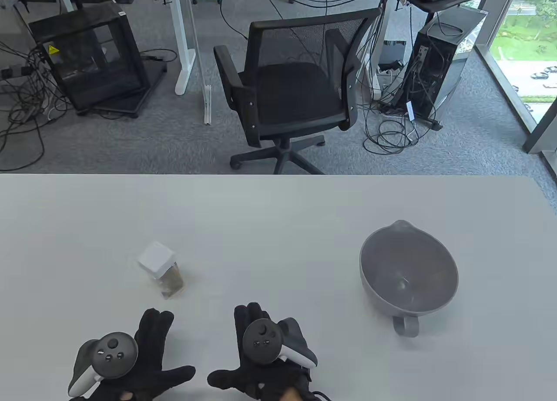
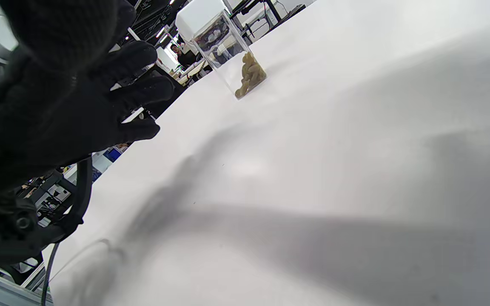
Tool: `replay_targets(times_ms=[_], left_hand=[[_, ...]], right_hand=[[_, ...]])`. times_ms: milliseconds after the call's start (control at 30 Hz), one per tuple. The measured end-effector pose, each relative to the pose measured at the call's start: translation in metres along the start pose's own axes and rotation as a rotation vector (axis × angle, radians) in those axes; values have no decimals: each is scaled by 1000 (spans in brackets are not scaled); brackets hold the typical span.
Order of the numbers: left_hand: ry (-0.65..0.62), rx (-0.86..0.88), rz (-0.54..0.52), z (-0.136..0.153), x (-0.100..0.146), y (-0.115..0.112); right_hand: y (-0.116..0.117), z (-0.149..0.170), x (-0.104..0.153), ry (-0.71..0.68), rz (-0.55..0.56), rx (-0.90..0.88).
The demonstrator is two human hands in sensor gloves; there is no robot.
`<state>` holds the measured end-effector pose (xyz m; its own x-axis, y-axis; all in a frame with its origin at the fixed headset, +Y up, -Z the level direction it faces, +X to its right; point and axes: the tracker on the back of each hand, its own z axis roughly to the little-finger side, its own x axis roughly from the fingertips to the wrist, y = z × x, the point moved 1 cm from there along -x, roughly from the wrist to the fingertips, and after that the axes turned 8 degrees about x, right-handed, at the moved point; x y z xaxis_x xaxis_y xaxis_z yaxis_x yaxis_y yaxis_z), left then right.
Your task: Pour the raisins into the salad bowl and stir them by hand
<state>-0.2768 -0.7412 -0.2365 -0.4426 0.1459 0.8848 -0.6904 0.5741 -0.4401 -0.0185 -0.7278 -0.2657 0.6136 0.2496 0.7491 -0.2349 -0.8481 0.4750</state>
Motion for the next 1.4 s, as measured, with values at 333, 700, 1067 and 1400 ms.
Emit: replay_targets(times_ms=[333, 700, 1067, 1400], left_hand=[[13, 2, 13, 1, -1, -1], [81, -20, -122, 5, 7, 21], [257, 270, -333, 86, -34, 92], [99, 201, -404, 92, -100, 93]], right_hand=[[1, -3, -1, 0, 14, 14], [0, -3, 0, 2, 34, 10], [-2, -4, -2, -10, 55, 19], [-3, 0, -2, 5, 76, 11]])
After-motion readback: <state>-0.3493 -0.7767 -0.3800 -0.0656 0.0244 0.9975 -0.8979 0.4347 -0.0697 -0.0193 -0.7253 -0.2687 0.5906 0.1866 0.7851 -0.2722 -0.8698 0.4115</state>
